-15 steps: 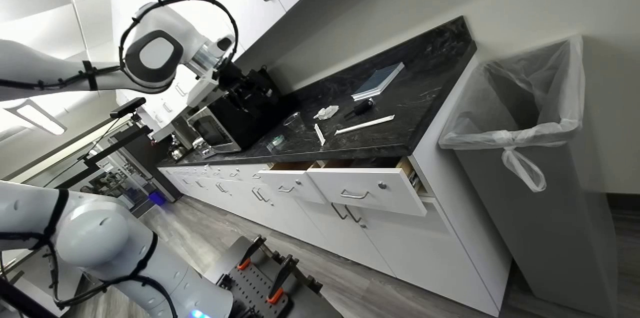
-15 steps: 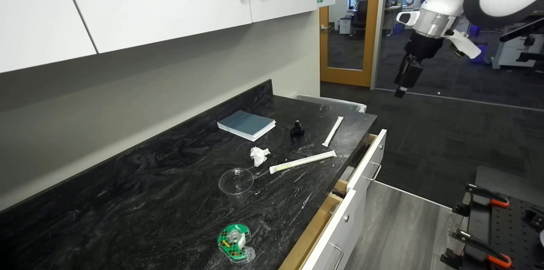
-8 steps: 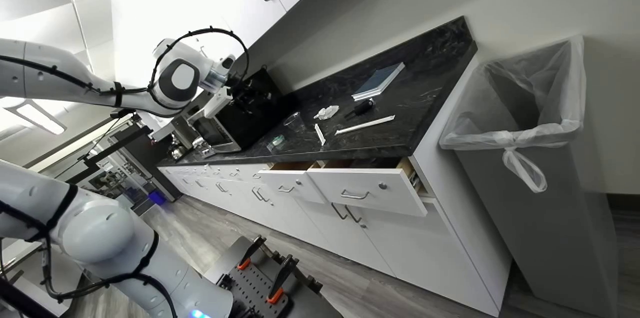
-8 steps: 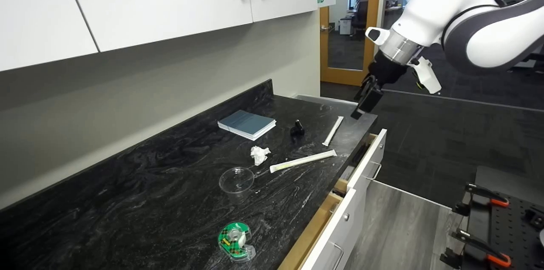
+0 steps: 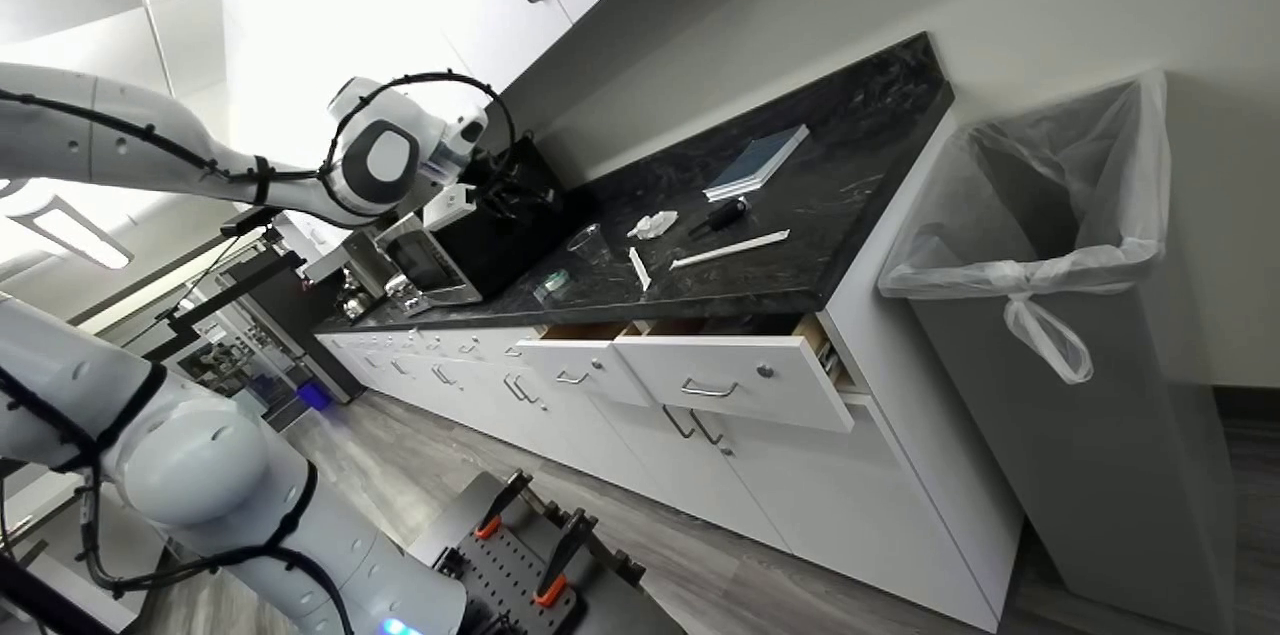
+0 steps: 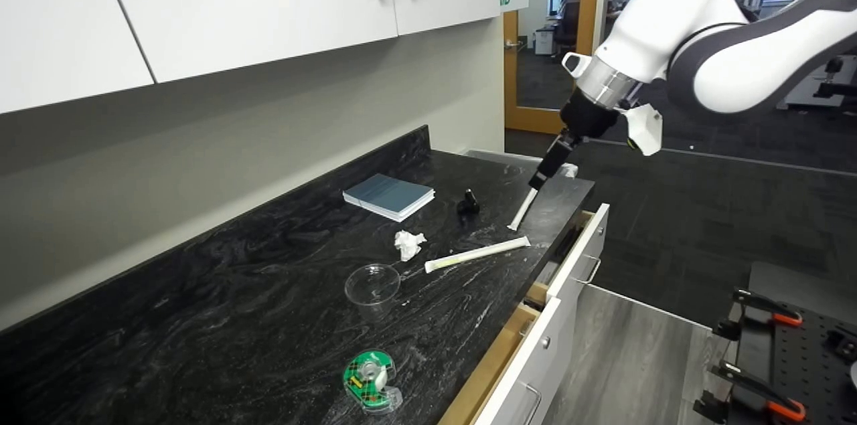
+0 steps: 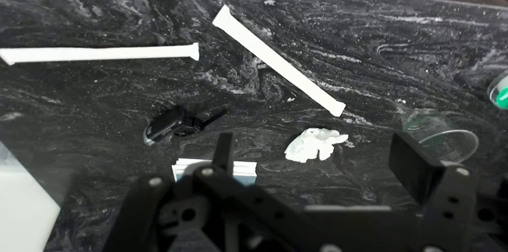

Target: Put the paper in the bin

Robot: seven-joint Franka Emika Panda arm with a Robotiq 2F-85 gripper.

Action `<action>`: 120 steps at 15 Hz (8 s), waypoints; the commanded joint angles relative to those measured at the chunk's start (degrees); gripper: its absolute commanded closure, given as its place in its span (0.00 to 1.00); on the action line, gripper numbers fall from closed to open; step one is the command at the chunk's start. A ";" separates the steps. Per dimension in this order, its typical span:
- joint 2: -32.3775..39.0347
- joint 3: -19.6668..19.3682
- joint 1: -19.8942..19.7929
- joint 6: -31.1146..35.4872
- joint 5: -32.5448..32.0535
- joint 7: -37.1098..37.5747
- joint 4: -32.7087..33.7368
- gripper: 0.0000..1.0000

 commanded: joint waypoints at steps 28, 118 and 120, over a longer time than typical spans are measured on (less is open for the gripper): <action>64.29 -11.91 15.38 -13.51 -8.49 52.76 70.57 0.34; 24.26 -25.61 -9.91 -15.66 -23.56 64.44 27.32 0.00; 22.04 -24.79 -10.78 -13.52 -24.87 64.17 24.47 0.00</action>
